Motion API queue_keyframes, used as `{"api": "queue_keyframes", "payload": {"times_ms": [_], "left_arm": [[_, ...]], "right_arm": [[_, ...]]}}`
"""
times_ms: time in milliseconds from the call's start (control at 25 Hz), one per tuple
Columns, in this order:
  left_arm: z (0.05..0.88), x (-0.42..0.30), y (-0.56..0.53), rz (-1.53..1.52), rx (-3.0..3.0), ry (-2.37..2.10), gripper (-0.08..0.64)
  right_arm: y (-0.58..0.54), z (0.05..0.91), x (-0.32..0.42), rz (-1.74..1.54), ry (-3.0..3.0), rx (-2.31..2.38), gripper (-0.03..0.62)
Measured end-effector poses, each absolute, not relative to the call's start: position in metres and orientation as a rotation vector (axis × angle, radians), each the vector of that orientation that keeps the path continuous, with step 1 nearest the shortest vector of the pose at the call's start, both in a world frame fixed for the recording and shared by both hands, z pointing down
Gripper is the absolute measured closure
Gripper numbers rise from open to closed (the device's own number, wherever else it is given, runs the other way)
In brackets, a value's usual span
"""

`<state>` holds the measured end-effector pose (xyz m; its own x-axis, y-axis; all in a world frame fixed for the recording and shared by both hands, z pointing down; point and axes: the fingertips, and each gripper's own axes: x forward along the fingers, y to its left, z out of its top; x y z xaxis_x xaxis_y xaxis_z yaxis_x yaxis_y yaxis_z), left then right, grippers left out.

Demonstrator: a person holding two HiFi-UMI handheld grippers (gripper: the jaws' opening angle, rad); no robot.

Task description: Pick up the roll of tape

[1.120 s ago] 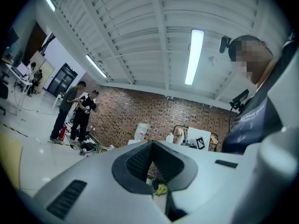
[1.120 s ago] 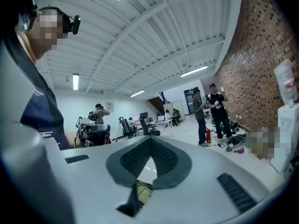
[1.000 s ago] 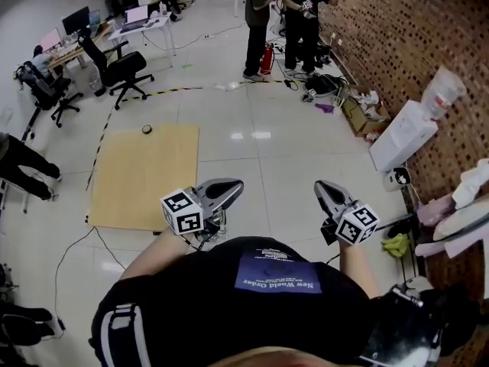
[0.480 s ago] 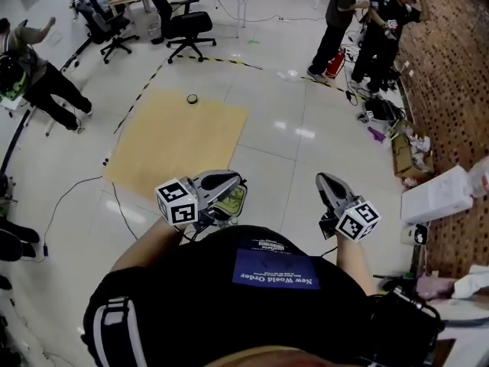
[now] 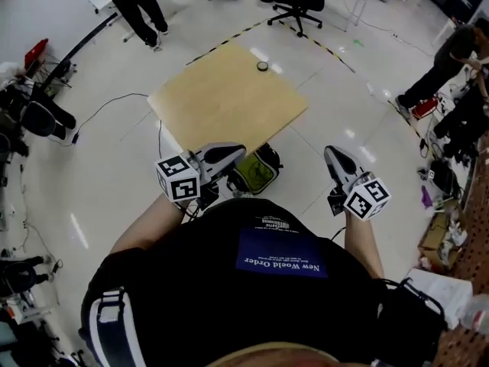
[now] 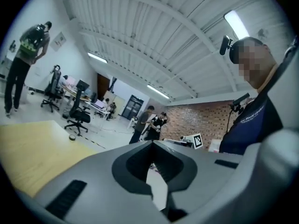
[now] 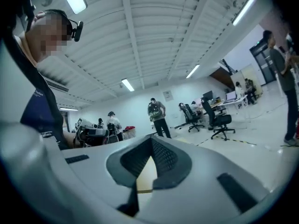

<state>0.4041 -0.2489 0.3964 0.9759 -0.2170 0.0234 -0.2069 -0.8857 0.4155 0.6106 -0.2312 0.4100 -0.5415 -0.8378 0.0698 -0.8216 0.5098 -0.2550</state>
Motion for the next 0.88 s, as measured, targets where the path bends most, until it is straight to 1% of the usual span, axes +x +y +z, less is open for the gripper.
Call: {"api": "queue_keyframes", "payload": {"times_ms": [160, 360, 680, 880], "left_arm": [[0.391, 0.376, -0.257, -0.049, 2.682, -0.5, 0.554], [0.393, 0.308, -0.27, -0.121, 2.633, -0.668, 0.554], [0.39, 0.194, -0.322, -0.206, 2.661, -0.617, 0.554], [0.395, 0.138, -0.367, -0.189, 2.679, -0.545, 0.554]], "right_arm": [[-0.273, 0.414, 0.58, -0.417, 2.792, -1.276, 0.606], [-0.307, 0.411, 0.503, -0.405, 2.905, -1.094, 0.606], [-0.356, 0.398, 0.365, -0.344, 2.971, -1.086, 0.607], [-0.392, 0.386, 0.313, -0.35, 2.915, -1.169, 0.606]]}}
